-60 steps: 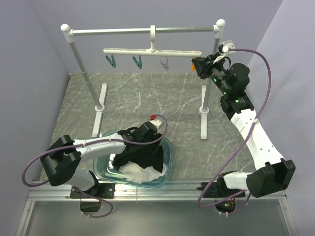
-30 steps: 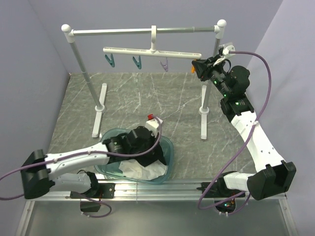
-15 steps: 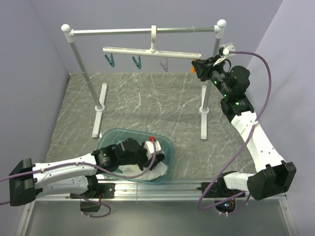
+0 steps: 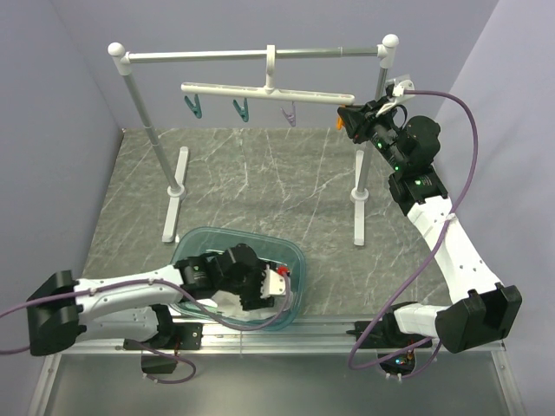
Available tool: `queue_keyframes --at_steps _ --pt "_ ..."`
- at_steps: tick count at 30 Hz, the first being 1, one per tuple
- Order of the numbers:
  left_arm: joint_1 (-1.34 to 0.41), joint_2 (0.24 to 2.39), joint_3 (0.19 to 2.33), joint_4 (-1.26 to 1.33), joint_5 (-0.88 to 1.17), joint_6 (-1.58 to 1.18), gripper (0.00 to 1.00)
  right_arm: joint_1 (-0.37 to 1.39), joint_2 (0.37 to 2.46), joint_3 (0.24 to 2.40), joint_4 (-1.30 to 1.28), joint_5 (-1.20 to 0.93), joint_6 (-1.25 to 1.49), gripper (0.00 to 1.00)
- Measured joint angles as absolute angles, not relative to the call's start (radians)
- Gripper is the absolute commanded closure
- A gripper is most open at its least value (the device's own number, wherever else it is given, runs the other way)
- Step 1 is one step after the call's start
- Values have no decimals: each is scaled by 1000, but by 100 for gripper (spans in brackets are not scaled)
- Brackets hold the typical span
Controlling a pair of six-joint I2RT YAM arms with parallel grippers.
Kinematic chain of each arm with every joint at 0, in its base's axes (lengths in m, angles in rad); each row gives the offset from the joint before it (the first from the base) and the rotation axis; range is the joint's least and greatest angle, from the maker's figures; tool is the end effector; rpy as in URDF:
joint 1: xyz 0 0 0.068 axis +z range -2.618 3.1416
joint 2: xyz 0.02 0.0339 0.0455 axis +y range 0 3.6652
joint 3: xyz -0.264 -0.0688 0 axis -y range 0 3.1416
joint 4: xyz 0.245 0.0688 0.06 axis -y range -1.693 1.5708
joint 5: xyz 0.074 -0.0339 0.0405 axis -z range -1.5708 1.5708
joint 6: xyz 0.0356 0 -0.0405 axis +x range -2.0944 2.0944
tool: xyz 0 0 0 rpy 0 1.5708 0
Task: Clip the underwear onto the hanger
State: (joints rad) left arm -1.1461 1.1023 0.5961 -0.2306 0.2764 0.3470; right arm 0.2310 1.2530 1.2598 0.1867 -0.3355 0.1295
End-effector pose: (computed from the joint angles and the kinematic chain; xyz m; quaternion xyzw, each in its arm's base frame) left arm 0.0836 -0.2084 0.2100 0.6560 0.6268 -0.2721 0.3206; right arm 0.2774 0.0773 0.4466 -0.1605 0.6192 0.2409 0.7299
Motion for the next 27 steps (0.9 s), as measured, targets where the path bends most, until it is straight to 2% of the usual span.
queue_keyframes --at_steps 5,11,15,21,27 --pt "-1031 975 597 -261 364 492 30 231 1253 1260 187 -336 129 100" --pt "-951 1019 623 -322 456 596 25 231 1253 1260 187 -338 129 100" --pt "-891 1090 646 -353 512 611 12 231 1253 1260 187 -338 129 100" --pt "-823 1094 660 -427 595 702 14 231 1253 1260 187 -339 129 100" --pt "-823 958 596 -439 655 883 18 231 1253 1260 186 -339 129 100"
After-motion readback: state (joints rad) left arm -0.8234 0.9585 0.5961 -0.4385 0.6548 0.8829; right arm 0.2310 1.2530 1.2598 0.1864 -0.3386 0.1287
